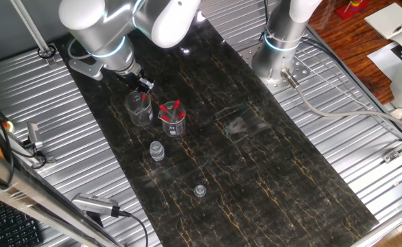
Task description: Transfer liquid using a dropper
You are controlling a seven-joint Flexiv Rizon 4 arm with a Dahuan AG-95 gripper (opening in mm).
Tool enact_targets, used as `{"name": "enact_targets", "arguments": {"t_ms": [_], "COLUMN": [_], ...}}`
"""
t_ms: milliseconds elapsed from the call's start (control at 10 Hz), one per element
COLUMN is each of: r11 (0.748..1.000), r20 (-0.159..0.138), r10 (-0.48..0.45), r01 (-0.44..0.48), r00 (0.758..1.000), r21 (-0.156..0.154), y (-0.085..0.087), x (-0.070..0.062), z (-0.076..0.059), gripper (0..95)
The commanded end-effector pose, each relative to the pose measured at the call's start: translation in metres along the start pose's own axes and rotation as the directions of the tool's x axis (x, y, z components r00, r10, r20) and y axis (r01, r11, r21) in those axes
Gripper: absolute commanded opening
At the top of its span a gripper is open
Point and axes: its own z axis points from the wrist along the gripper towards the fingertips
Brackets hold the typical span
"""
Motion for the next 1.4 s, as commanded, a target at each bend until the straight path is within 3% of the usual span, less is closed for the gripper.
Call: {"name": "enact_targets", "arguments": {"t_ms": [100, 600, 1000, 1400], "r11": [1.0, 1.0, 0.998, 0.997], "r20": [-0.006, -0.028, -0.078, -0.11], "r10": [0.001, 0.01, 0.017, 0.025], "r01": [-0.001, -0.011, -0.021, -0.032], "r00": [1.0, 1.0, 0.997, 0.994], "r21": [-0.004, -0.027, -0.06, -0.069], "y": [-0.002, -0.001, 0.007, 0.022], "x": [-0.004, -0.006, 0.003, 0.014], "z": [-0.004, -0.019, -0.044, -0.076], "gripper": [0.0, 0.0, 0.0, 0.0]}}
